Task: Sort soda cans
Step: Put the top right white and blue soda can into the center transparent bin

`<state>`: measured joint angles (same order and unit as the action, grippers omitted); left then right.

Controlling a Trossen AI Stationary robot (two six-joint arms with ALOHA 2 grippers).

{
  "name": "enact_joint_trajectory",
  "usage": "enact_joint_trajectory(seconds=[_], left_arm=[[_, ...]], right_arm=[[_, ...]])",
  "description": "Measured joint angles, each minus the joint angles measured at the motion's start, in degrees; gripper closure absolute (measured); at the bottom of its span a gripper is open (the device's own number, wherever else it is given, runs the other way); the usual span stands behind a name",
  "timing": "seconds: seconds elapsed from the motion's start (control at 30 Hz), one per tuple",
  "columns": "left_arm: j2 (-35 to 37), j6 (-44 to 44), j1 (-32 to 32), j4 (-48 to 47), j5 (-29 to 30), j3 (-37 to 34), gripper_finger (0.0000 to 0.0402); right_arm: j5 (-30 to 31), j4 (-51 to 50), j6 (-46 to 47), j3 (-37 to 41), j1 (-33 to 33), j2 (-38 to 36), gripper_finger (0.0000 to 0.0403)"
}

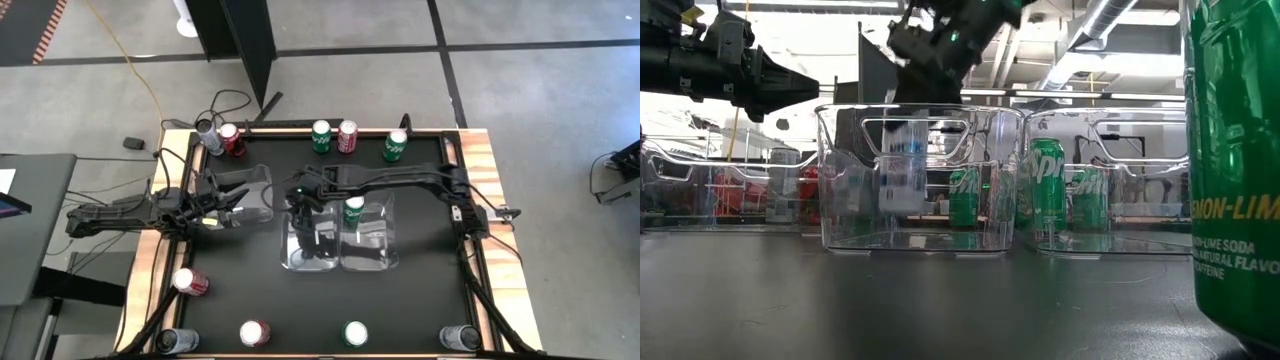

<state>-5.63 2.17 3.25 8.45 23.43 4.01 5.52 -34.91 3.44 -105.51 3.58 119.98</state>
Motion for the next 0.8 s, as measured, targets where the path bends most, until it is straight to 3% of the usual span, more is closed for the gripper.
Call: enact_joint_trajectory(seconds=[0.8], left_arm=[[0.0, -0.66, 0.0, -0.07, -0.03, 0.0, 0.027]], right_arm=[[0.35, 1.93, 0.76, 0.0, 1.5, 1.3, 0.0144]])
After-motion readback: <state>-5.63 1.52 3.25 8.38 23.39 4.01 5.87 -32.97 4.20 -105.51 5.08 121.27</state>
